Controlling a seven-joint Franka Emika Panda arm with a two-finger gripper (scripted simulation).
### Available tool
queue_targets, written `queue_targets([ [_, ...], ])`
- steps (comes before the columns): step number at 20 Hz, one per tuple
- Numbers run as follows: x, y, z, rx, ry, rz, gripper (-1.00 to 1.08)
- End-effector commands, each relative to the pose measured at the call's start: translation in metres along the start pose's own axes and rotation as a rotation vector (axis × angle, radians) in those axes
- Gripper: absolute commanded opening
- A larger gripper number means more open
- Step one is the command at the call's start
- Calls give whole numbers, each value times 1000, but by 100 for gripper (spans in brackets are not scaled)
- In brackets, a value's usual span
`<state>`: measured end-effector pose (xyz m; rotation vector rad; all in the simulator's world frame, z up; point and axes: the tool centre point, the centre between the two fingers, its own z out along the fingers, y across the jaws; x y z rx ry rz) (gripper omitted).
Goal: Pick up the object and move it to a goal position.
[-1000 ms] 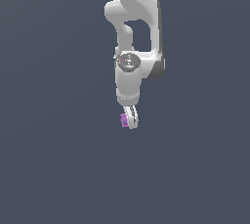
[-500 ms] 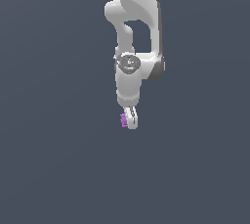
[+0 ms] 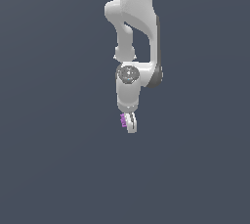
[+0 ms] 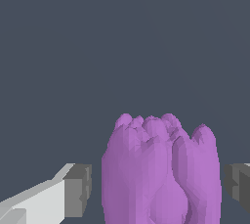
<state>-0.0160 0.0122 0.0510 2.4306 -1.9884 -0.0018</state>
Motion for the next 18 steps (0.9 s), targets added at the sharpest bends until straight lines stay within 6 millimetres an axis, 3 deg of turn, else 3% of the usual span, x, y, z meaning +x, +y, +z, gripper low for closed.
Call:
queue_targets([
  [1,0,-1,4,2,0,0,100],
  [2,0,-1,4,2,0,0,100],
  [3,0,-1,4,2,0,0,-100],
  [18,1,0,-3,3,0,0,-100],
])
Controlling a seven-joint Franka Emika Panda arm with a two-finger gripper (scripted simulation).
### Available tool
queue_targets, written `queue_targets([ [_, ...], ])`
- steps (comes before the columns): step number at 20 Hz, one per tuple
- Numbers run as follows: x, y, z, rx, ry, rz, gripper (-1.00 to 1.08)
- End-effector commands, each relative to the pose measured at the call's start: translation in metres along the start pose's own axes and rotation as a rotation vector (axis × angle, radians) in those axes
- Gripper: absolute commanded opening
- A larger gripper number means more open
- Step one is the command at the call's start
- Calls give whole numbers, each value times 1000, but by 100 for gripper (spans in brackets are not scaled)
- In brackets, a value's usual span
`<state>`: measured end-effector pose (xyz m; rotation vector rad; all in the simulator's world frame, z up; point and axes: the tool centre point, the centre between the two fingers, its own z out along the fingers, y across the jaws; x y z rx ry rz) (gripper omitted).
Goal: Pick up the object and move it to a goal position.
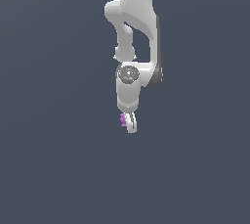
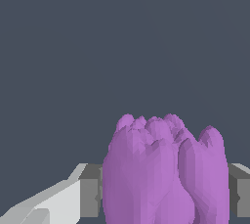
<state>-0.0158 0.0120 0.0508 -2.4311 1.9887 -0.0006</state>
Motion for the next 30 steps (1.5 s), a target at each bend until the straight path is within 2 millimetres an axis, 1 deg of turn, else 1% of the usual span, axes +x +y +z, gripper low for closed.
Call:
queue_targets([
  [1,1,1,-5,1,0,0,-100],
  [5,2,7,-21,1,0,0,-100],
  [9,5,14,-44,1,-1,0,-100],
  [12,8,22,-66,1,-2,1,-100],
  [19,16,43,-132,0,-2,1,-100],
  [22,20,50,-156,-1,-1,2,-100],
  [26,23,58,-184,-1,0,2,-100],
  [30,26,63,-203,-1,0,1,-100],
])
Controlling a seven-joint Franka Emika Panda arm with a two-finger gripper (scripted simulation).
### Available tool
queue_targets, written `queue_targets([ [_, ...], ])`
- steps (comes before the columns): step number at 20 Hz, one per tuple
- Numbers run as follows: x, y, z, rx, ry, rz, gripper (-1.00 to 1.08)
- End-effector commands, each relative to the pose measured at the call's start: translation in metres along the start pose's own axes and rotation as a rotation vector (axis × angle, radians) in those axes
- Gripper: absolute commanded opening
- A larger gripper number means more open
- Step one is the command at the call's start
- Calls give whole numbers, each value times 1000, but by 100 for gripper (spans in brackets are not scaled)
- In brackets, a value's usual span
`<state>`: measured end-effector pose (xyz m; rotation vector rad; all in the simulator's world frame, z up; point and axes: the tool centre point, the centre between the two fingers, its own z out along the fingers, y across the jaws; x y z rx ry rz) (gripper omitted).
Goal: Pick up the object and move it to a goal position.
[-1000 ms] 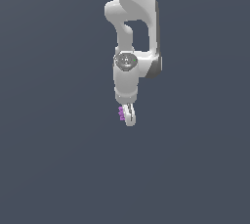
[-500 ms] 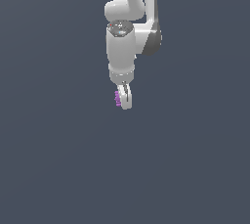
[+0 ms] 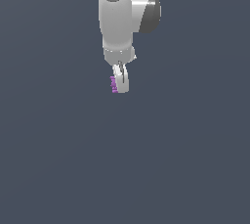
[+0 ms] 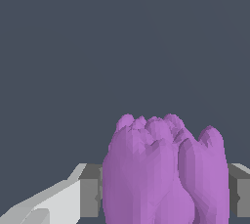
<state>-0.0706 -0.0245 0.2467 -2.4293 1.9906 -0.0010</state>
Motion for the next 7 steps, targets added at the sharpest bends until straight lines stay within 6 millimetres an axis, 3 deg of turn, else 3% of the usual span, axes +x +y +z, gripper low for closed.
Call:
queue_targets([
  [1,1,3,-10,-1,0,0,-100],
  [7,2,4,-20,-1,0,-1,-100],
])
